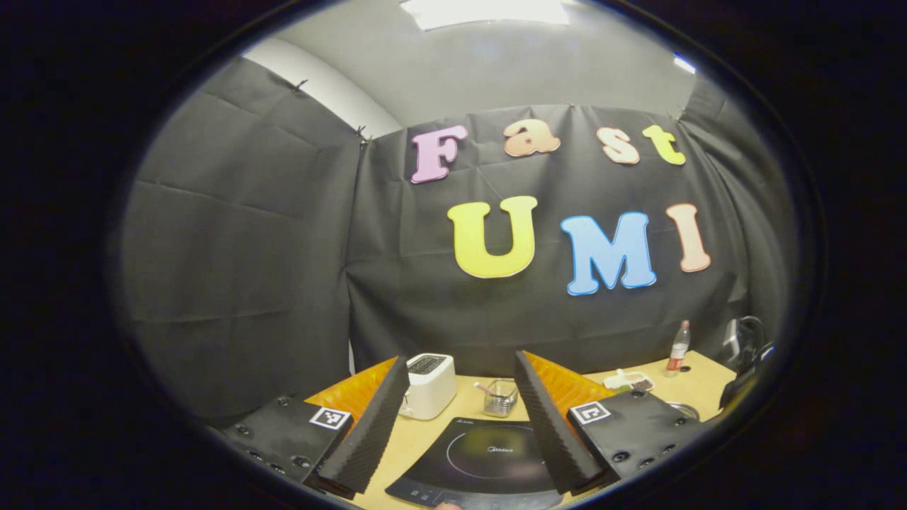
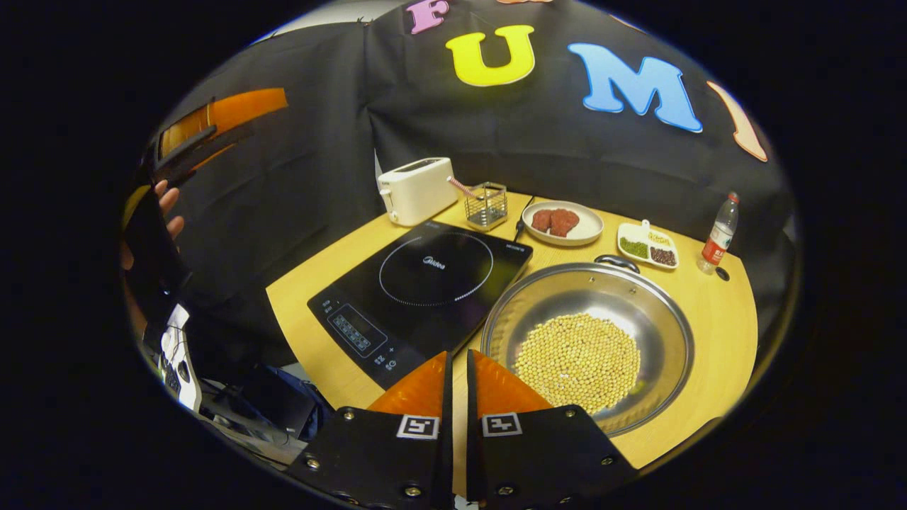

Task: First push the handle of the pot to place it horizontally, then grasp the pot with both hands and set it on the induction cooktop.

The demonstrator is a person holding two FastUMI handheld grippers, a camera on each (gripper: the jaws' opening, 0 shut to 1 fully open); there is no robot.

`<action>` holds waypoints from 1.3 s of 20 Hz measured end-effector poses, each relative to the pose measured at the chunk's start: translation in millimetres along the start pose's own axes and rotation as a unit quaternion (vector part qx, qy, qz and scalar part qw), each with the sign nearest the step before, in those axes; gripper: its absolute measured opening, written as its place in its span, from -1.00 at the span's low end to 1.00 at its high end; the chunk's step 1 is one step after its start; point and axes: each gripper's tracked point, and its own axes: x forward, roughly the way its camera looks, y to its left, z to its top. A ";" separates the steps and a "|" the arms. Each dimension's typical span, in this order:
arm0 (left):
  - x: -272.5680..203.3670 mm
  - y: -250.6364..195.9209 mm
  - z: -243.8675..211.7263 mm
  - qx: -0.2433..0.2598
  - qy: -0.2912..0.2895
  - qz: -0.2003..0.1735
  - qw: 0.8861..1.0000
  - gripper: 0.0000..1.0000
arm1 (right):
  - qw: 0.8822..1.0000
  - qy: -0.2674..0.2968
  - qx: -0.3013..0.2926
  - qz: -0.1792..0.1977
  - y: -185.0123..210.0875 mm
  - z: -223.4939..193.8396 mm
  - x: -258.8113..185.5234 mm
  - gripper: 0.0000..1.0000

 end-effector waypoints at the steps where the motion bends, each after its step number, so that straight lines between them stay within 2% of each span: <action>1: 2.3 4.2 -1.0 0.001 0.001 0.002 1.000 0.94 | 1.000 0.010 0.000 0.001 0.7 -4.2 4.4 -0.84; 2: 5.1 7.8 -1.9 0.002 0.001 0.003 1.000 1.00 | 1.000 0.020 -0.002 0.003 1.0 -9.2 9.5 -0.84; 5: 16.8 13.7 -6.3 0.002 0.003 0.003 1.000 1.00 | 0.999 0.047 -0.009 0.003 2.8 -20.6 21.9 -0.84; 7: 25.1 14.8 -11.1 -0.001 0.006 -0.001 1.000 0.94 | 0.998 0.065 -0.009 0.001 1.1 -27.5 30.3 -0.84; 8: 29.1 13.9 -14.7 -0.003 0.009 -0.004 1.000 0.82 | 0.997 0.074 -0.010 0.000 1.4 -31.8 32.3 -0.84; 9: 32.5 12.6 -16.6 -0.004 0.011 -0.007 1.000 0.94 | 0.996 0.085 -0.010 -0.002 1.5 -36.1 34.2 -0.84; 10: 37.2 10.9 -19.4 -0.005 0.013 -0.012 1.000 1.00 | 0.996 0.093 -0.011 -0.006 0.1 -40.9 36.5 -0.84; 17: 68.4 -5.5 -31.6 -0.016 0.016 -0.052 0.998 0.94 | 0.992 0.120 0.022 -0.044 -10.0 -55.2 42.6 -0.84; 19: 75.3 -11.0 -38.3 -0.019 0.019 -0.064 0.998 1.00 | 0.990 0.129 0.032 -0.049 -12.4 -60.4 44.3 -0.92; 20: 78.5 -14.0 -40.5 -0.021 0.019 -0.071 0.997 0.94 | 0.989 0.134 0.037 -0.053 -11.9 -64.7 45.9 -0.98; 26: 87.1 -30.3 -51.2 -0.028 0.025 -0.099 0.994 0.94 | 0.983 0.157 0.028 -0.090 -25.6 -84.9 32.3 -0.98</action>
